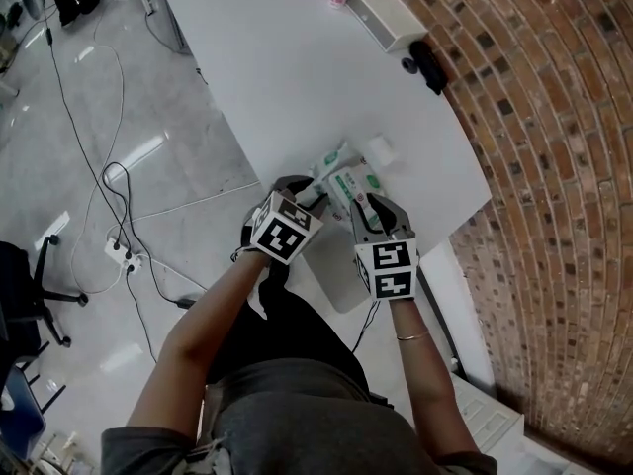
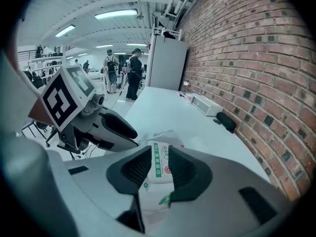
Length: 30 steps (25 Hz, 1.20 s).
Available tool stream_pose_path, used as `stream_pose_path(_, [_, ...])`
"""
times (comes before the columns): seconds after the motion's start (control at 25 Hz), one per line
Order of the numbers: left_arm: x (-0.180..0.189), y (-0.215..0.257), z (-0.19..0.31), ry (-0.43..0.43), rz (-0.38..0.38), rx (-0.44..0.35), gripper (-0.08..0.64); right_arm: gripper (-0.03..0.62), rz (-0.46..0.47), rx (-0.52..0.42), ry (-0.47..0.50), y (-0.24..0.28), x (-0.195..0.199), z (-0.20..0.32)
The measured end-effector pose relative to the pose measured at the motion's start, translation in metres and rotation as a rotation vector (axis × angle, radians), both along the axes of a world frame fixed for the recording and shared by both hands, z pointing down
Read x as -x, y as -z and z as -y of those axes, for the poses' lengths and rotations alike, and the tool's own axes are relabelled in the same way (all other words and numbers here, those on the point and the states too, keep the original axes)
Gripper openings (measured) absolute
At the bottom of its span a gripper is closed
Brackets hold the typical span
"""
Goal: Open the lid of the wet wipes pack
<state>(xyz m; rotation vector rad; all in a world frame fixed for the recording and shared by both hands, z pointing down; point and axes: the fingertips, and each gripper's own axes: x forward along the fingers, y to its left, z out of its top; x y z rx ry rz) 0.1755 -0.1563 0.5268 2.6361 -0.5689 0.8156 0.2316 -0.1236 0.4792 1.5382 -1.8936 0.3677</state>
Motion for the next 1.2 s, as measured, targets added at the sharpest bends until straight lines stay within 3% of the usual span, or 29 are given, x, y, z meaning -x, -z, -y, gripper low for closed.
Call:
stream_pose_path(0.24, [-0.005, -0.006, 0.001, 0.003, 0.025, 0.001, 0.151, 0.114, -0.013, 0.064, 0.047, -0.014, 0.009, 0.004])
stream_pose_path(0.76, [-0.01, -0.02, 0.001, -0.028, 0.096, -0.014, 0.149, 0.112, -0.142, 0.173, 0.137, -0.03, 0.017, 0.006])
stream_pose_path(1.2, [-0.012, -0.023, 0.005, -0.027, 0.09, -0.001, 0.121, 0.109, -0.215, 0.264, 0.179, -0.051, 0.015, 0.012])
